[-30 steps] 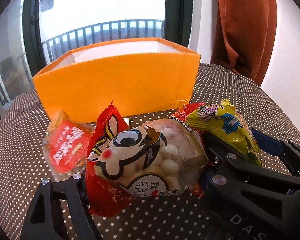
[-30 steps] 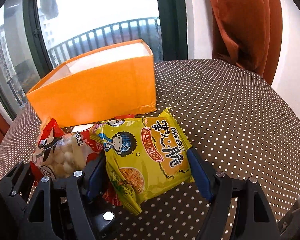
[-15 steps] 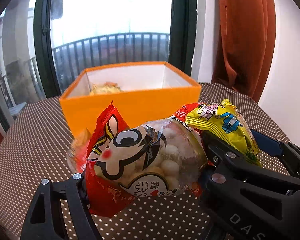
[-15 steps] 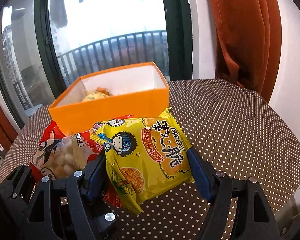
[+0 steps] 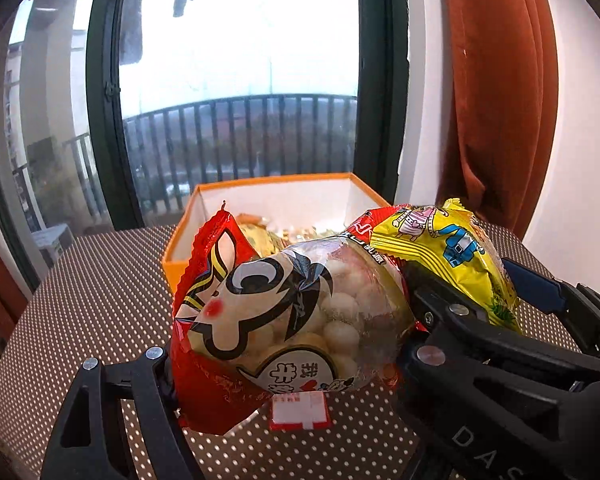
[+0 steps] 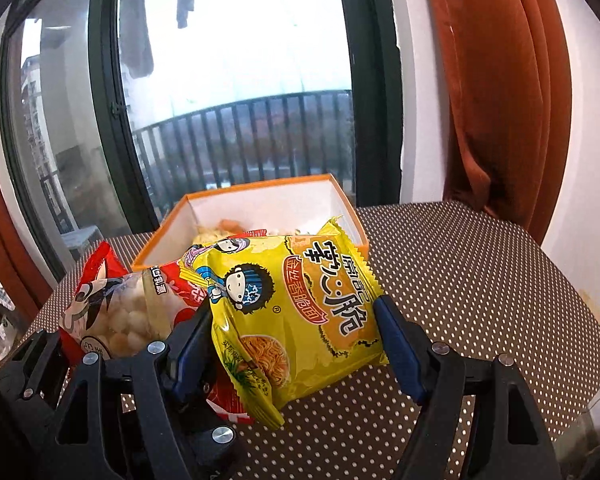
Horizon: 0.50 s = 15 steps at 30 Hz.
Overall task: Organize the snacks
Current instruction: 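Lift both bags and carry them over the orange box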
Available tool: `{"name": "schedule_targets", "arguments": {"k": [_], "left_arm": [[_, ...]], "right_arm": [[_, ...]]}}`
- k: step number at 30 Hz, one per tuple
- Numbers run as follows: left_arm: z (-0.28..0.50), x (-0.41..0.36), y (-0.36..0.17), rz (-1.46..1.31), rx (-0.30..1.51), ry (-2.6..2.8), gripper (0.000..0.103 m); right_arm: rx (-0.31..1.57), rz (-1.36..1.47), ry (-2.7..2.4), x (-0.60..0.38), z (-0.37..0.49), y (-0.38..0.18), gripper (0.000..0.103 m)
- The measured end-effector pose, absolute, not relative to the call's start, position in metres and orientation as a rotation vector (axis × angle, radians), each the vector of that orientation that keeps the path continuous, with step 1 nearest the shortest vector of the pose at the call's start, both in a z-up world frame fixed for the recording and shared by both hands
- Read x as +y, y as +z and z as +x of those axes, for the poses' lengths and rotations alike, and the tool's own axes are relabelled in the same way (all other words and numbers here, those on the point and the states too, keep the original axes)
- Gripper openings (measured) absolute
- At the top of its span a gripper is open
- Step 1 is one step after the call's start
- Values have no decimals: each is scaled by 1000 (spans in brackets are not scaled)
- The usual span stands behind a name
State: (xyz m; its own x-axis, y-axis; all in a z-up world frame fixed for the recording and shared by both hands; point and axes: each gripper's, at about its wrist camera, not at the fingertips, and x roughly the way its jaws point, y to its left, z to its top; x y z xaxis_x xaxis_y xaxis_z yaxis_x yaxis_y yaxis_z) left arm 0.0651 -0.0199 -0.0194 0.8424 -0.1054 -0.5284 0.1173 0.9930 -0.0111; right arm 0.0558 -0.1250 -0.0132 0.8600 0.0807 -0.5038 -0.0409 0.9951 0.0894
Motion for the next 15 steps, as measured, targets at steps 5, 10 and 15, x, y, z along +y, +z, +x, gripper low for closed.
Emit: {"name": "schedule_targets", "arguments": {"k": [5,10,15], "left_arm": [[79,-11,-9,10,531,-113,82],[97,-7,-4,10,514,-113,82],[122,1,1,20,501,-108,82]], "right_arm": [[507,53,69,-116,70,0,78],[490,41,68,-111,92,9,78],[479,37,71,-107,116,14,78]]}}
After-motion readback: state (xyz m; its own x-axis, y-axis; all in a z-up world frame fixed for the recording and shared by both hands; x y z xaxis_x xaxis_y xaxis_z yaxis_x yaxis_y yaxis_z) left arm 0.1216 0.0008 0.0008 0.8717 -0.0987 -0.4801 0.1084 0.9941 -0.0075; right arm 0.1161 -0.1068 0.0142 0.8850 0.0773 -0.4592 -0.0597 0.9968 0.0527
